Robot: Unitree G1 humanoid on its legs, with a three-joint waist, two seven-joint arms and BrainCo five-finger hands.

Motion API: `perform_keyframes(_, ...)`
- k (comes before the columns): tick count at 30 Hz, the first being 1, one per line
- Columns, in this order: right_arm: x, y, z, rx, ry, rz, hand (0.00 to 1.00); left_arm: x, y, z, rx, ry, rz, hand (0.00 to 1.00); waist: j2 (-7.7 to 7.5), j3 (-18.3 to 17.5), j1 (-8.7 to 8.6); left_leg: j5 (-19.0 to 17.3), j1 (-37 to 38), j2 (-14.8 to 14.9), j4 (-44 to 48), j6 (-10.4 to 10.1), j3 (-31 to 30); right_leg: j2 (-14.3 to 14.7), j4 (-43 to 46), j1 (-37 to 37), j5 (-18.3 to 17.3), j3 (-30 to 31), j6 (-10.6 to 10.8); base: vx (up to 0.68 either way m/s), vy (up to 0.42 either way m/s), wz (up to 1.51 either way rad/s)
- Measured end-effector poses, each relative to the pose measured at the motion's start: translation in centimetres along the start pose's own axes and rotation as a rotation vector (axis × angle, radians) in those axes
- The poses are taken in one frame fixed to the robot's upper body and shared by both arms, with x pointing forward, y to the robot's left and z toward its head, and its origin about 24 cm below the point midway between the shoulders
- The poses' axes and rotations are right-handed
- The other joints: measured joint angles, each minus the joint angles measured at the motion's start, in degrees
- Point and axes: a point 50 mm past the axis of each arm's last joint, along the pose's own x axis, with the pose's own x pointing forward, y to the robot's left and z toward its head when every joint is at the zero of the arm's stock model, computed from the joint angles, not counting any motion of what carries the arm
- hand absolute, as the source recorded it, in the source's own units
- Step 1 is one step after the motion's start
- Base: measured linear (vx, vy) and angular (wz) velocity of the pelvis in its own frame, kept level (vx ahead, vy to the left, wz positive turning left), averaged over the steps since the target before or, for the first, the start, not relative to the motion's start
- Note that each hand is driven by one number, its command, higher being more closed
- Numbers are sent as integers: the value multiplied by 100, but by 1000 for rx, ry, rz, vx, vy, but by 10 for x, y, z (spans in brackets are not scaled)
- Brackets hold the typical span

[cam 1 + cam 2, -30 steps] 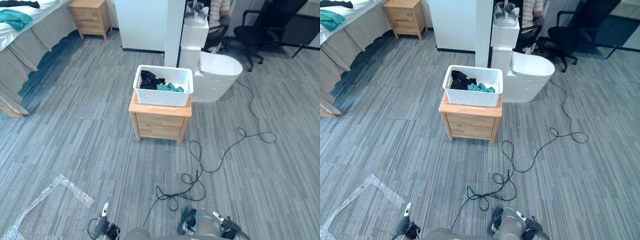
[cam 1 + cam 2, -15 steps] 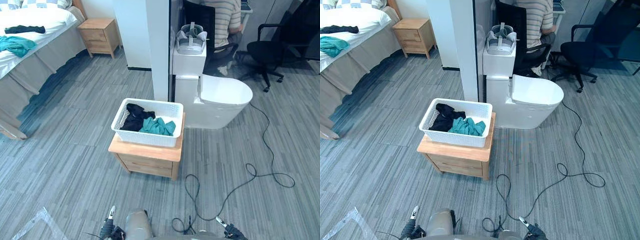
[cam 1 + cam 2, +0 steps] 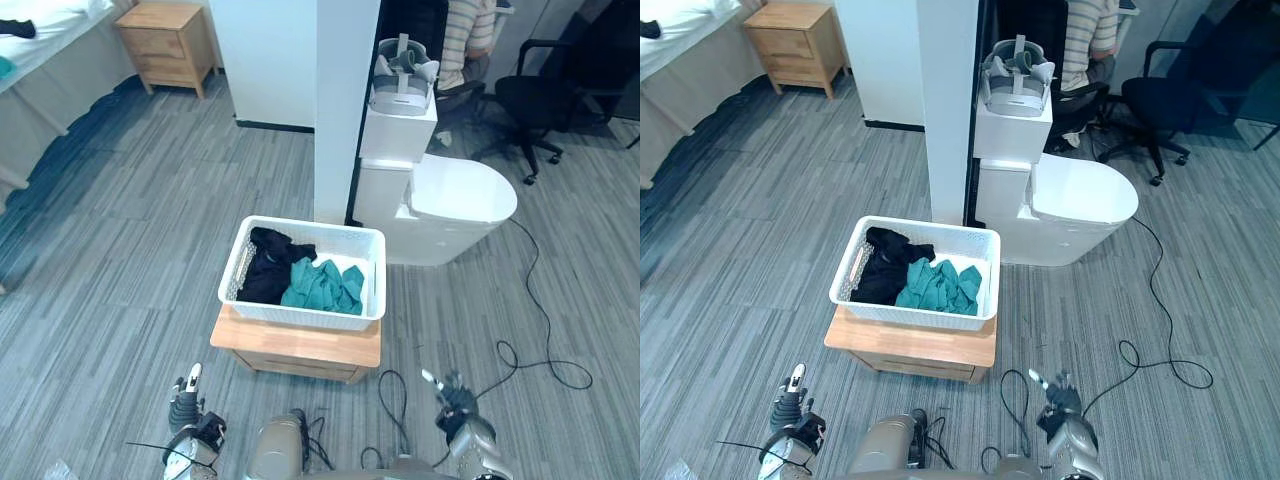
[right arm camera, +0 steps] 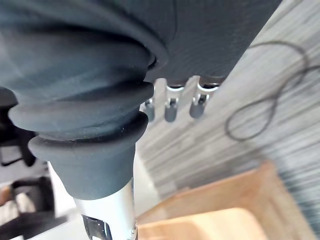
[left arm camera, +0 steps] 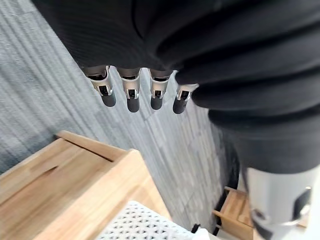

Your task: Pick up the laundry basket with both hands and put the clothes into the washing machine.

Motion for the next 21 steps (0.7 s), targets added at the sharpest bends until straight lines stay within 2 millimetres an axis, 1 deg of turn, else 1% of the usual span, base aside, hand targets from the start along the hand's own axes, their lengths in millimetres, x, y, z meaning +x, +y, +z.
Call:
perform_keyframes(1, 0, 3, 8, 4, -34, 10, 0, -1, 4, 5, -6, -22, 11, 0, 63, 10, -9, -31, 66, 59, -1, 6, 41, -1, -76, -18, -16, -144, -26, 212, 43, -37)
perform_keyframes(2, 0, 10, 27, 10, -116, 31, 0, -1, 6, 18, -25, -77, 27, 0, 62, -22, -37, -63, 160, 205, -16, -14, 53, 13, -414, -71, -49, -524, -89, 205, -19, -27)
perform_keyframes(3, -2, 15, 44, 15, -192, 45, 0, -1, 7, 35, -45, -146, 31, 0, 164, 15, -38, -84, 187, 356, -22, -54, 87, 30, -868, -121, -36, -858, -116, 146, -43, -22)
perform_keyframes(4, -3, 17, 53, 17, -229, 55, 0, -1, 8, 43, -54, -183, 32, 0, 137, 0, -38, -102, 189, 417, -4, -84, 106, 37, -1174, -114, 11, -964, -153, 152, -99, -21)
perform_keyframes(5, -6, 21, 67, 20, -291, 74, 0, -3, 7, 60, -66, -254, 24, 0, 55, -46, -30, -180, 152, 445, 88, -210, 115, 60, -1844, -70, 366, -1013, -265, 88, -120, -12)
perform_keyframes(6, -9, 25, 75, 19, -327, 89, 0, -4, 5, 76, -70, -317, 19, 0, -88, -109, -30, -278, 63, 417, 234, -311, 109, 43, -2209, -67, 647, -894, -283, 102, -222, -10)
perform_keyframes(7, -10, 27, 88, 3, -374, 106, 0, -5, -7, 88, -93, -370, 0, 0, -65, -110, 48, -372, -45, 559, 426, -403, 13, 169, -2405, 19, 567, -901, -128, 50, -243, -3)
perform_keyframes(8, -12, 28, 97, -10, -406, 117, 0, -7, -17, 99, -80, -414, -23, 0, 8, -74, 55, -370, -158, 654, 450, -420, -36, 276, -2471, -3, 572, -937, -135, 19, -231, 2)
perform_keyframes(9, -12, 31, 102, -19, -425, 129, 0, -9, -23, 106, -74, -445, -36, 0, 43, -53, 55, -350, -225, 672, 450, -454, -71, 318, -2489, -35, 572, -979, -135, -23, -158, 11)
perform_keyframes(11, -10, 44, 127, -60, -494, 180, 0, -15, -54, 137, -66, -570, -119, 0, 170, 96, 63, -241, -571, 683, 383, -602, -249, 381, -2429, -318, 566, -1098, -147, -54, -138, 22)
perform_keyframes(12, -9, 58, 150, -68, -554, 217, 0, -14, -75, 160, -64, -651, -172, 0, 227, 256, 61, -136, -843, 673, 395, -603, -383, 371, -2320, -550, 567, -1195, -205, -93, -124, 30)
perform_keyframes(13, -8, 67, 162, -68, -586, 241, 0, -14, -88, 176, -66, -694, -207, 0, 227, 323, 65, -48, -1015, 657, 395, -610, -428, 355, -2252, -716, 571, -1250, -234, -141, -130, 41)
perform_keyframes(14, -6, 88, 189, -65, -644, 291, 0, -16, -114, 213, -47, -801, -284, 0, 200, 492, 74, 116, -1293, 638, 364, -632, -548, 333, -2137, -1002, 579, -1355, -274, -135, -97, 44)
perform_keyframes(15, -7, 108, 218, -46, -702, 340, 0, -25, -142, 258, -27, -926, -356, 0, 182, 771, 112, 262, -1482, 634, 353, -655, -676, 331, -2082, -1138, 598, -1465, -303, -165, -104, 42)
perform_keyframes(16, -9, 117, 229, -36, -722, 360, 0, -30, -155, 279, -16, -977, -386, 0, 175, 879, 160, 319, -1548, 636, 335, -677, -714, 339, -2082, -1196, 618, -1515, -335, -127, -62, 29)
perform_keyframes(17, -12, 129, 243, -6, -744, 389, 0, -40, -174, 307, 2, -1047, -425, 0, 146, 988, 229, 412, -1652, 638, 273, -685, -753, 361, -2091, -1296, 647, -1545, -379, -140, -73, 19)
perform_keyframes(18, -15, 144, 255, 15, -756, 434, 0, -52, -191, 339, 25, -1119, -446, 0, 119, 1025, 273, 513, -1836, 653, 207, -705, -840, 382, -2124, -1452, 683, -1601, -430, -100, -69, 16)
perform_keyframes(19, -17, 157, 260, 16, -748, 470, 0, -61, -201, 360, 37, -1158, -451, 0, 117, 1036, 303, 563, -1971, 669, 190, -707, -874, 417, -2185, -1543, 730, -1655, -496, -72, -60, 13)
perform_keyframes(20, -18, 167, 262, 13, -735, 501, 0, -69, -211, 379, 43, -1188, -456, 0, 94, 1061, 354, 620, -2064, 692, 158, -723, -932, 459, -2251, -1610, 778, -1682, -496, -32, -54, 8)
perform_keyframes(21, -21, 179, 264, 47, -715, 556, 0, -82, -220, 401, 41, -1230, -460, 0, 82, 1150, 398, 650, -2168, 728, 159, -739, -989, 530, -2356, -1635, 838, -1731, -548, -13, -30, 4)
